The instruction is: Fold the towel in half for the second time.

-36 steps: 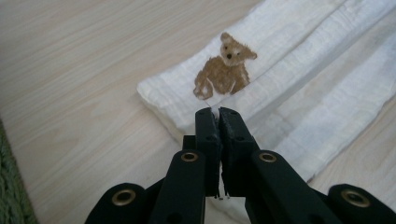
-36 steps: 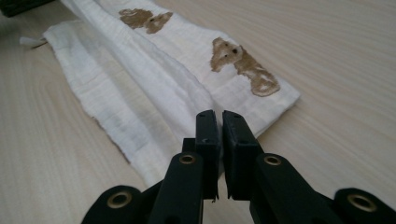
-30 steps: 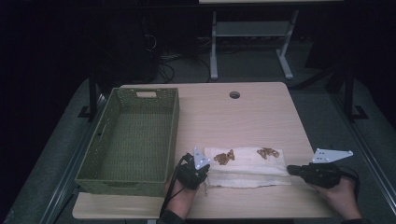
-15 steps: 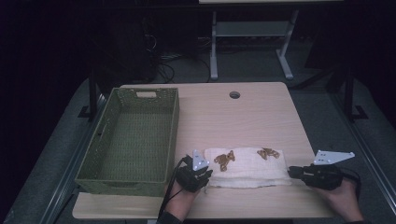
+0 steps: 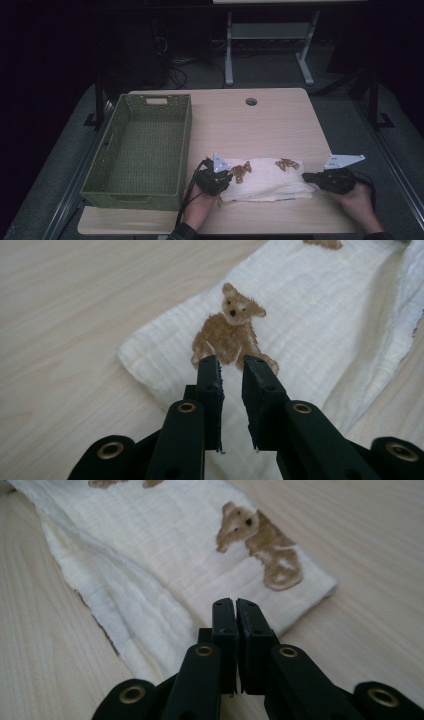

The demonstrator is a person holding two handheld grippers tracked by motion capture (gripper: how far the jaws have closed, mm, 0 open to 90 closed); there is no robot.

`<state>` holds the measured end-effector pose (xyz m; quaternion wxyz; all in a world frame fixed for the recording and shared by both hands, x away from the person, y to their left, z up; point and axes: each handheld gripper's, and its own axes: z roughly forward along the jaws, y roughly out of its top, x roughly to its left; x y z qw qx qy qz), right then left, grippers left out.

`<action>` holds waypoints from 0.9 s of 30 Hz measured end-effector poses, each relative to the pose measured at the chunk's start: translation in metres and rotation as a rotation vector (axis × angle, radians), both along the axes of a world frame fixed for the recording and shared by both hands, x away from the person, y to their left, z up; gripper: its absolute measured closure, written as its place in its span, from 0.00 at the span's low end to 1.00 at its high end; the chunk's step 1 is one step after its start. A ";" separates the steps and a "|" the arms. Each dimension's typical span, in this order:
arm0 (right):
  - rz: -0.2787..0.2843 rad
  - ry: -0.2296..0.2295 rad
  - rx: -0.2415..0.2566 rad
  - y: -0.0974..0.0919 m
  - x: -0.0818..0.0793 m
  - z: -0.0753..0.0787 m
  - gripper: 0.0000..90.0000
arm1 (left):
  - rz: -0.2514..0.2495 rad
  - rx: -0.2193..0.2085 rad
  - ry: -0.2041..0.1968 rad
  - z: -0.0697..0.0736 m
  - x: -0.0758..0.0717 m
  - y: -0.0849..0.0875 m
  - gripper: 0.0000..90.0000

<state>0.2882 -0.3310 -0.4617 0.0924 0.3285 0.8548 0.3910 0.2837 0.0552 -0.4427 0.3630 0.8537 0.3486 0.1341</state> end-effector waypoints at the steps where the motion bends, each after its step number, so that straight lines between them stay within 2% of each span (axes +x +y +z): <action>1: 0.010 0.003 -0.006 0.001 0.000 -0.002 0.97 | -0.002 -0.002 0.011 -0.002 0.001 0.000 0.86; 5: 0.035 0.013 -0.003 0.000 -0.008 -0.003 0.97 | -0.010 0.006 0.028 -0.007 -0.002 0.002 0.84; 8: 0.055 0.021 0.017 -0.002 -0.026 -0.002 0.96 | -0.013 0.011 0.036 -0.010 -0.004 0.004 0.78; 11: 0.060 0.027 0.015 -0.003 -0.034 -0.002 0.96 | -0.009 0.007 0.047 -0.012 -0.007 0.004 0.75; 14: 0.055 0.033 0.018 -0.005 -0.039 -0.003 0.94 | -0.015 0.010 0.029 -0.012 -0.007 0.004 0.71; 18: 0.046 0.020 0.058 -0.005 -0.032 0.002 0.87 | -0.008 0.004 0.019 -0.010 -0.003 0.003 0.67; 19: 0.044 0.002 0.054 -0.003 -0.028 0.003 0.83 | -0.009 0.005 0.019 -0.010 -0.002 0.003 0.66; 21: 0.035 -0.001 0.048 -0.001 -0.022 0.005 0.80 | -0.007 0.005 0.016 -0.011 -0.001 0.003 0.65; 22: 0.018 -0.008 0.041 0.000 -0.013 0.007 0.77 | -0.009 0.007 0.018 -0.011 -0.001 0.003 0.64; 23: 0.018 -0.008 0.041 0.000 -0.013 0.007 0.77 | -0.009 0.005 0.020 -0.011 -0.001 0.003 0.64; 25: 0.006 -0.016 0.042 0.001 -0.003 0.008 0.75 | -0.010 0.006 0.021 -0.011 -0.001 0.004 0.63; 27: -0.013 -0.032 0.027 0.001 0.013 0.009 0.73 | -0.010 0.008 0.019 -0.011 -0.001 0.004 0.60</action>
